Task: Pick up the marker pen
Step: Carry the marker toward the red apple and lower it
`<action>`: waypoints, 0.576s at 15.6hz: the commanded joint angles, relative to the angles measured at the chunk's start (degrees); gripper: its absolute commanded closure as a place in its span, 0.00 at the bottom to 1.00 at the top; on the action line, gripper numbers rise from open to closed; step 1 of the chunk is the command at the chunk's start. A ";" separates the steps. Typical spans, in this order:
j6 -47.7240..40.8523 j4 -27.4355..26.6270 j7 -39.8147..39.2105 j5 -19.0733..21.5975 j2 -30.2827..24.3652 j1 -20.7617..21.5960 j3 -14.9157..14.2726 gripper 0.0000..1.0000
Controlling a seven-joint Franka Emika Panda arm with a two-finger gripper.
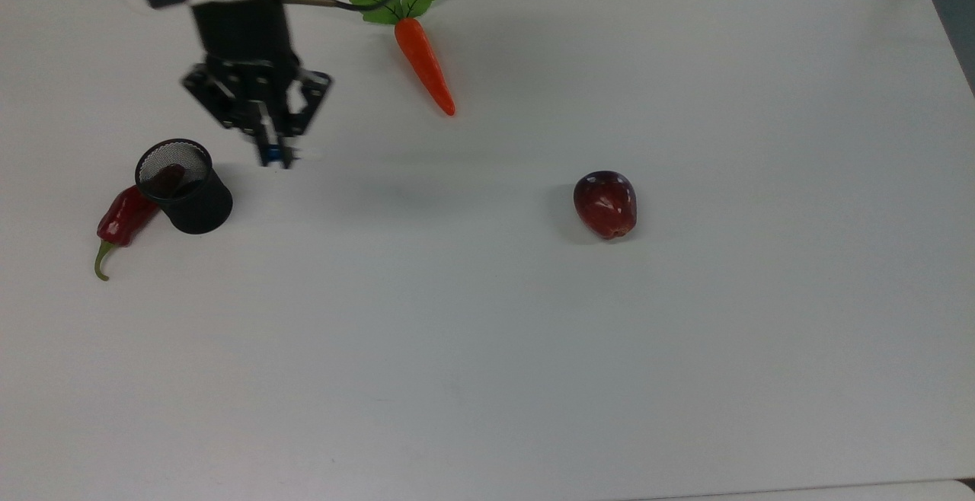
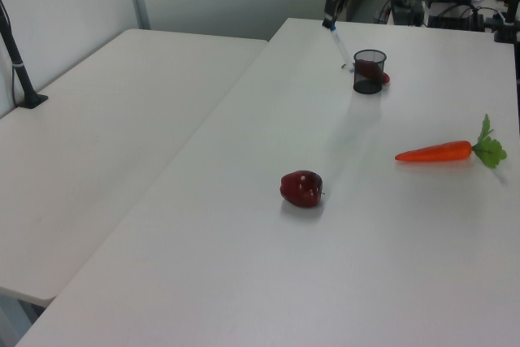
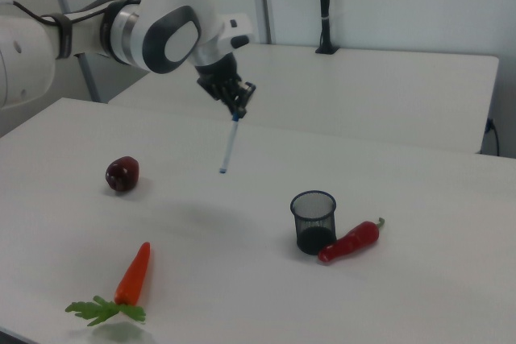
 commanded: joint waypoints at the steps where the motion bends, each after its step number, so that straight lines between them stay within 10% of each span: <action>1: -6.91 -1.47 2.25 0.64 -0.31 4.57 -0.55 0.90; 9: -11.49 -3.32 2.33 0.73 3.11 8.80 -0.63 0.90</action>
